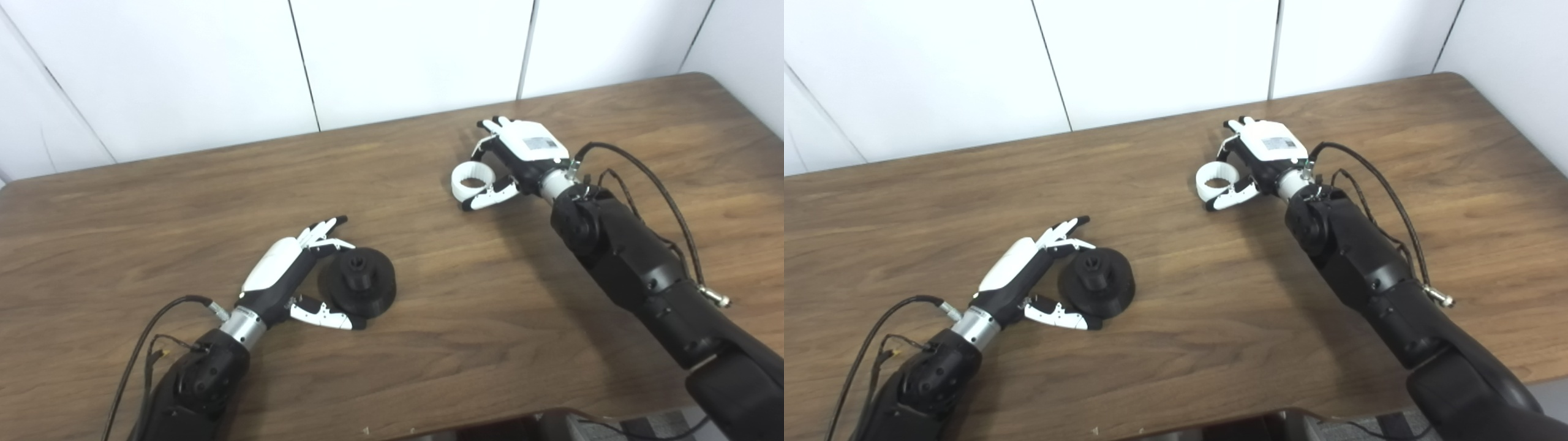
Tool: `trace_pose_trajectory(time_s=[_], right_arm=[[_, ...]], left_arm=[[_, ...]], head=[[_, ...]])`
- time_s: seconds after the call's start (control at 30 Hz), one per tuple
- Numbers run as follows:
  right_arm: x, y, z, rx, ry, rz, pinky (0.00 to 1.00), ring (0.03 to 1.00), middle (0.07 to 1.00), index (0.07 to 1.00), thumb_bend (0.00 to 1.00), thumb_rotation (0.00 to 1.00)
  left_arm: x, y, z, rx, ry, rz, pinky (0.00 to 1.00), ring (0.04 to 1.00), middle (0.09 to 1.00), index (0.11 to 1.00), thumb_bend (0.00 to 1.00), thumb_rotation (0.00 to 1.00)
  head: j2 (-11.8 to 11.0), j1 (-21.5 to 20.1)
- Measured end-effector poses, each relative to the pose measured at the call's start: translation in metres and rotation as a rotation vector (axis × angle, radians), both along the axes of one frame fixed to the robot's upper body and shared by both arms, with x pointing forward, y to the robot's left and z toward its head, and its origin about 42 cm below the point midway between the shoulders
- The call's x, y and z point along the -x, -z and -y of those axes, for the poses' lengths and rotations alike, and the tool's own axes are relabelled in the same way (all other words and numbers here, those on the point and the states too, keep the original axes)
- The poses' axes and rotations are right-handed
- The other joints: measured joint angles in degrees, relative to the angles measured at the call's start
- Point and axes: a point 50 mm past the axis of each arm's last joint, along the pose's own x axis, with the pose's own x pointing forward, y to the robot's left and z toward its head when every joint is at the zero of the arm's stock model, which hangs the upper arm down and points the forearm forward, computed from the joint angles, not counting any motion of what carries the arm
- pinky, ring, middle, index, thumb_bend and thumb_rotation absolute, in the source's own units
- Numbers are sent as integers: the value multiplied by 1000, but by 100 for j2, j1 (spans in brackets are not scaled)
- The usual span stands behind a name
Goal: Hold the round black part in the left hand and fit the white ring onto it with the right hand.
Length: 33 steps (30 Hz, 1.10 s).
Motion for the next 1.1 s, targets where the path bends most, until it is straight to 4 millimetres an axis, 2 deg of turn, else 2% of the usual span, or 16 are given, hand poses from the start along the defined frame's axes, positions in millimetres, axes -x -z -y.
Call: trace_pose_trajectory(time_s=[0.3, 0.33, 0.43, 0.8, 1.1], right_arm=[[-1, -1, 2, -8, 3, 21, 1000, 1000, 930, 566, 732, 360], [-1, -2, 3, -9, 4, 25, 1000, 1000, 926, 522, 605, 245], [-1, -3, 4, -18, 9, 38, 1000, 1000, 924, 493, 522, 172], [6, -9, 1, -36, -19, 85, 1000, 1000, 921, 491, 517, 164], [11, -35, -1, -77, -45, 167, 1000, 1000, 929, 490, 517, 164]], left_arm=[[0, 0, 0, -3, 2, 0, 1000, 1000, 1000, 659, 1000, 369], [0, 0, 0, -3, 2, -1, 1000, 1000, 1000, 660, 1000, 375], [0, -2, 0, -7, 2, -3, 1000, 1000, 1000, 659, 1000, 366], [2, -1, 0, -6, 2, -2, 1000, 1000, 1000, 658, 1000, 364], [2, -1, -1, -5, 3, 0, 1000, 1000, 1000, 656, 1000, 363]], head=[[9, 17], [18, 18], [18, 18], [18, -9], [26, -18]])
